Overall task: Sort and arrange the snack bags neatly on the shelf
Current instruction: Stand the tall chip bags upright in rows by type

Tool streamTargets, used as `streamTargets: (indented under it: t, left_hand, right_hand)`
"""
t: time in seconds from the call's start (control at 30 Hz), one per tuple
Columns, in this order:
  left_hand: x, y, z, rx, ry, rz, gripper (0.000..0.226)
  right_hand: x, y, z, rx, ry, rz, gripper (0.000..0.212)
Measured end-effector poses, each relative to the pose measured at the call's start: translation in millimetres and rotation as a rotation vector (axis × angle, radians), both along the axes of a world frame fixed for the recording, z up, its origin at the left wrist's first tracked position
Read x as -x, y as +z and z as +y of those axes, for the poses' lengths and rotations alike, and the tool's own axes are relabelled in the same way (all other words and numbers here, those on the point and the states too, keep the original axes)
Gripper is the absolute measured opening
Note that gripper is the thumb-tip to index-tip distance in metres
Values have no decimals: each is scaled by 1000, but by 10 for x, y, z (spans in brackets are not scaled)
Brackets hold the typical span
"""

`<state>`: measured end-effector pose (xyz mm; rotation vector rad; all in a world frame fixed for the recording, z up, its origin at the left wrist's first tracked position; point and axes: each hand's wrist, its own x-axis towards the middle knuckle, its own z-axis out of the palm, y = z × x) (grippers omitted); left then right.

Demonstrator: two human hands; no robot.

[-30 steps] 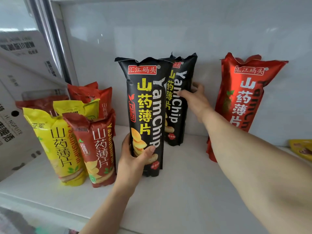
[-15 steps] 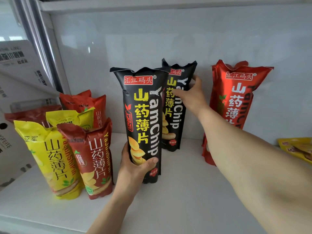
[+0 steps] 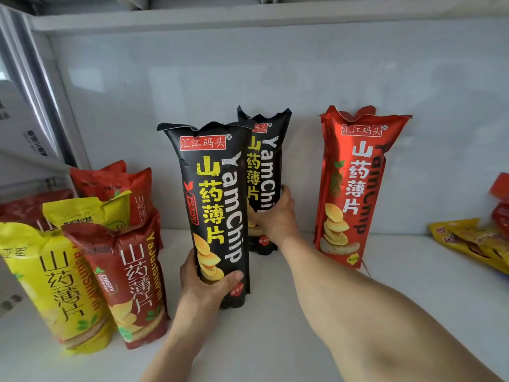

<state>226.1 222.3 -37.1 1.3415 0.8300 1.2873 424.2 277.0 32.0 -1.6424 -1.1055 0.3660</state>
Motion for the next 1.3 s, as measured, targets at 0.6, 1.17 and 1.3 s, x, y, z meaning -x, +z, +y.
streamTargets:
  t: [0.6, 1.17, 1.3]
  left_hand:
    - [-30, 111, -86, 88, -70, 9, 75]
    - [-90, 135, -38, 89, -43, 48, 78]
    - [-156, 153, -27, 79, -37, 72, 76]
  right_hand:
    - [-256, -347, -203, -44, 26, 274, 86]
    - [-315, -602, -358, 35, -49, 206, 88]
    - [-234, -654, -545, 105, -143, 99, 68]
